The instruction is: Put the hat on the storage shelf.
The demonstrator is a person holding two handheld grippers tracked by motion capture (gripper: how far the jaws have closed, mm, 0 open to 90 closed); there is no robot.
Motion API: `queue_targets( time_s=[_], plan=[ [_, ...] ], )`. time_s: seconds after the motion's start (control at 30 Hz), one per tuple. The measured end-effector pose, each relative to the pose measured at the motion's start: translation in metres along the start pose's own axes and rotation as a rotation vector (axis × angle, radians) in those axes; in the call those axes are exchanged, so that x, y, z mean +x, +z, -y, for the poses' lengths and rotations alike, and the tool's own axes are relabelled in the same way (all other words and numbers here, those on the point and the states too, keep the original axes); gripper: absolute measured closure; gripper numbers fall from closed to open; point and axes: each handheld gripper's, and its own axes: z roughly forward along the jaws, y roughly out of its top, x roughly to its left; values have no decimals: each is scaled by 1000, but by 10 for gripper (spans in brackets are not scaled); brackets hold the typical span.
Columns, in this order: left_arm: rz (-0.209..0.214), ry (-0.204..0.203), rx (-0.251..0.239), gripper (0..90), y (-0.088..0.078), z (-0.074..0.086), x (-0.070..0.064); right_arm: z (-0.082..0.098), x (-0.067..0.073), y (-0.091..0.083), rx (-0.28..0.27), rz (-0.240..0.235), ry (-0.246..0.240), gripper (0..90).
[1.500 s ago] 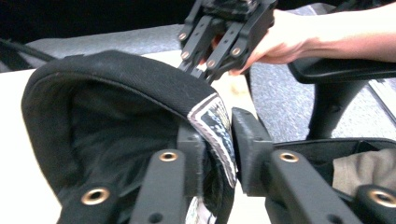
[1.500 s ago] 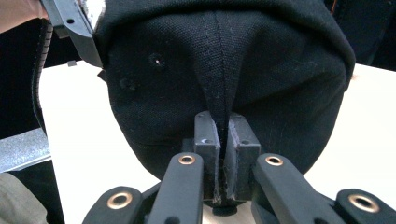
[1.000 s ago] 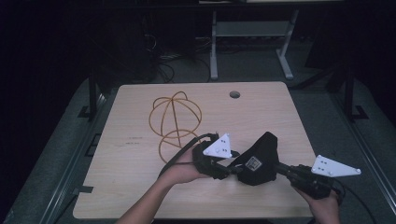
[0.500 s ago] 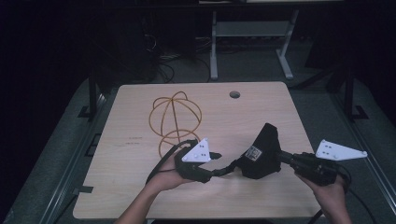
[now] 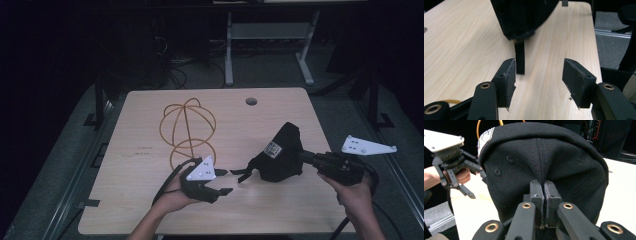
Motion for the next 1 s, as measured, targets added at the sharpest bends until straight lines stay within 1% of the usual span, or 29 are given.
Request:
queue_targets(
  time_s=[0.03, 0.1, 0.13, 0.17, 0.2, 0.3, 0.33, 0.37, 0.4, 0.43, 0.57, 0.6, 0.63, 0.67, 0.7, 0.73, 0.87, 0.9, 1.0],
  plan=[
    [0, 0, 0, 431, 0, 0, 0, 0, 0, 0, 0, 0, 0, 873],
    [-4, 0, 15, 425, 2, 3, -1, -3, -1, 0, 1, 4, 7, 872],
    [-7, -1, 13, 420, 2, 4, -1, -5, -3, 0, 3, 6, 0, 873],
    [-4, -11, 12, 418, 3, 6, -1, -7, -4, 0, -2, 7, 0, 873],
    [-10, -9, 13, 407, 3, 7, -2, -12, -5, -1, -5, 9, -5, 872],
    [-20, -15, 17, 387, 4, 11, -2, -16, -7, -1, -11, 7, -7, 873],
    [-23, -18, 18, 387, 5, 12, -2, -18, -7, -2, -5, 5, -4, 872],
    [-27, -11, 18, 384, 5, 12, -1, -21, -7, -1, -2, 7, -7, 872],
    [-29, -20, 13, 379, 5, 14, -2, -26, -7, 0, 6, 3, -18, 873],
    [-30, -18, 13, 378, 5, 14, -2, -28, -6, 0, 10, 2, -19, 873],
    [-32, -24, 15, 369, 6, 16, -3, -38, -6, 5, 20, -1, -37, 872],
    [-35, -15, 14, 368, 7, 16, -3, -40, -6, 6, 18, -4, -36, 872],
    [-35, -15, 14, 367, 7, 16, -3, -40, -6, 6, 18, -4, -36, 872],
    [-33, -13, 15, 367, 7, 17, -4, -45, -6, 9, 20, -11, -39, 872],
    [-33, -13, 15, 366, 7, 17, -4, -45, -6, 9, 20, -11, -39, 872],
    [-32, -13, 15, 365, 8, 17, -4, -50, -5, 13, 18, -23, -43, 872],
    [-31, -18, 15, 363, 9, 18, -5, -58, -4, 20, 24, -34, -51, 872],
    [-31, -18, 15, 363, 9, 18, -5, -58, -4, 20, 24, -34, -51, 872],
    [-33, -17, 18, 363, 10, 19, -5, -66, -4, 26, 22, -46, -50, 872]
  ],
)
